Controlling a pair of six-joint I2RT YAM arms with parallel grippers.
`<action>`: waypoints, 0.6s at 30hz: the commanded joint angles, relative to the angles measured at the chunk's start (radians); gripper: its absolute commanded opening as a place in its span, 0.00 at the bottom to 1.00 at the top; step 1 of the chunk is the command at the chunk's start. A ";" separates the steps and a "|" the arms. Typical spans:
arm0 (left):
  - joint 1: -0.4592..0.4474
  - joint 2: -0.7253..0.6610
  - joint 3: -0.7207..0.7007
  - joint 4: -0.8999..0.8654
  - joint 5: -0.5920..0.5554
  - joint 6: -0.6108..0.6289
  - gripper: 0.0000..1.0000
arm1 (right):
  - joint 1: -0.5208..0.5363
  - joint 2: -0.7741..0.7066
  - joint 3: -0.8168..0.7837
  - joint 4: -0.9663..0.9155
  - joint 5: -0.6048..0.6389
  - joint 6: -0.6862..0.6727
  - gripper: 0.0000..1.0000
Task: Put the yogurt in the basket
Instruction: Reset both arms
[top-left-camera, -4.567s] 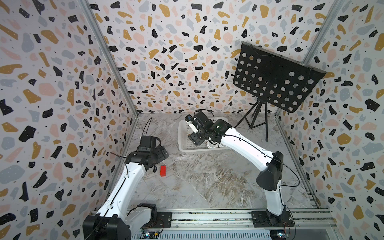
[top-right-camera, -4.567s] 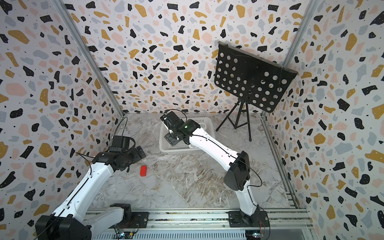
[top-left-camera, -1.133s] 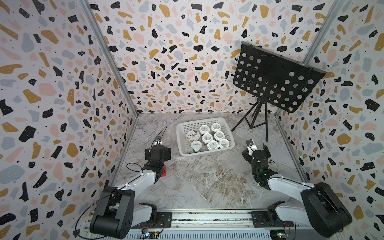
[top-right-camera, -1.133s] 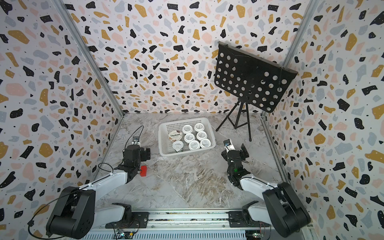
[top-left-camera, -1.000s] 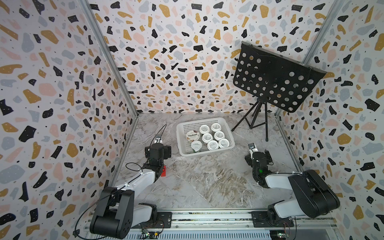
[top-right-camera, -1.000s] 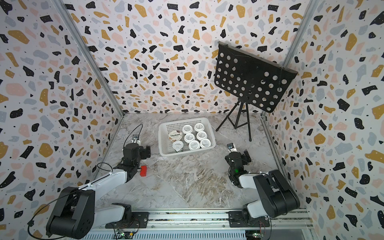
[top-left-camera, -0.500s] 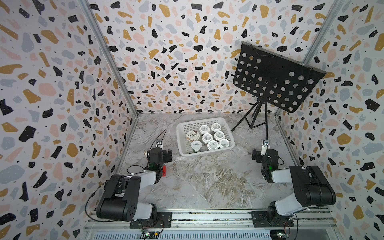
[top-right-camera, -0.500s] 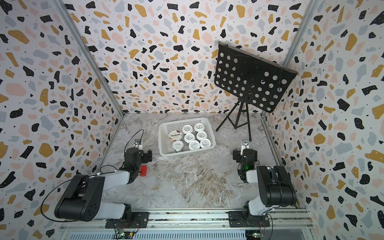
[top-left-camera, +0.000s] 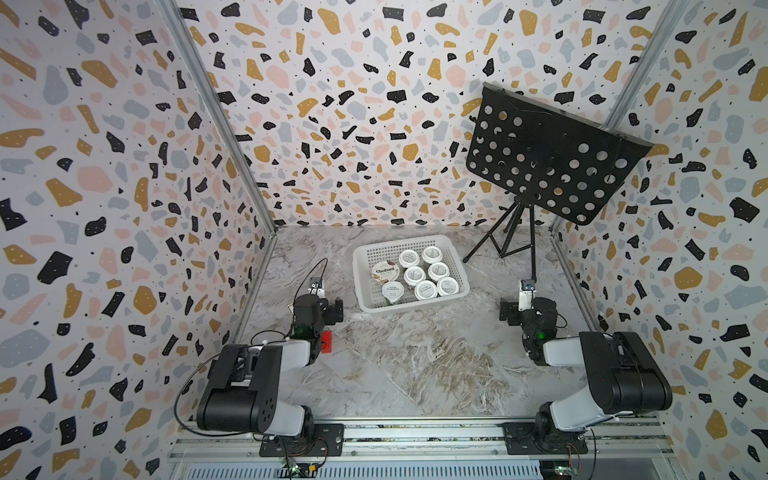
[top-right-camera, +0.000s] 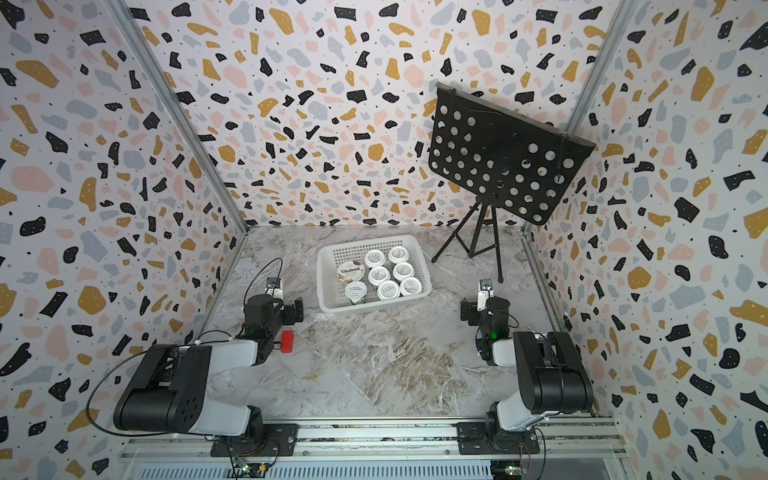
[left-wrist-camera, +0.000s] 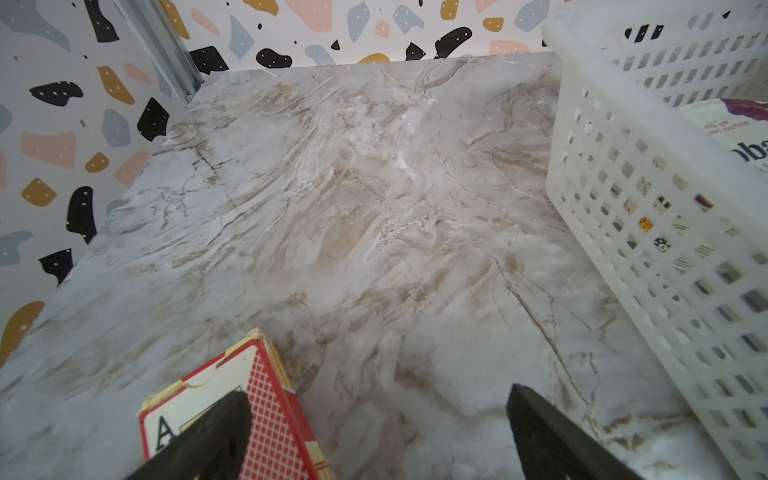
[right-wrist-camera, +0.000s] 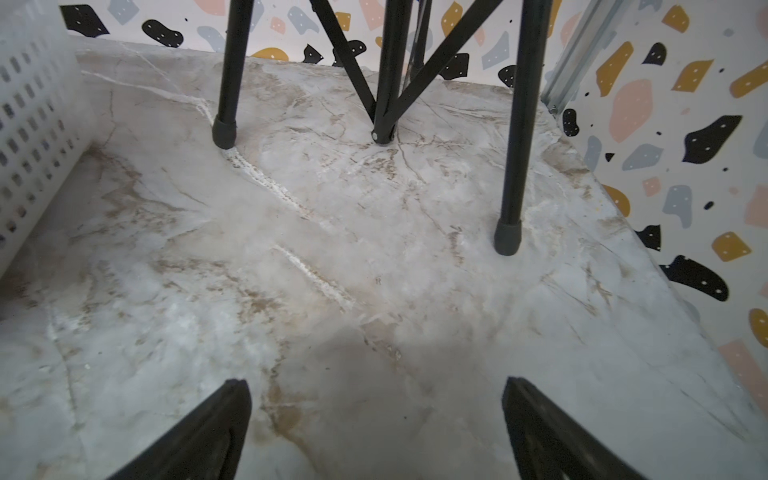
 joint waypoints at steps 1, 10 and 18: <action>-0.011 0.002 0.007 0.056 -0.006 0.013 1.00 | -0.004 -0.010 0.021 0.005 -0.038 -0.011 1.00; -0.031 -0.009 -0.019 0.095 -0.050 0.014 1.00 | -0.010 0.000 0.048 -0.044 -0.069 -0.014 1.00; -0.031 -0.039 -0.040 0.101 -0.046 0.014 1.00 | -0.015 -0.014 0.017 0.007 -0.067 -0.011 1.00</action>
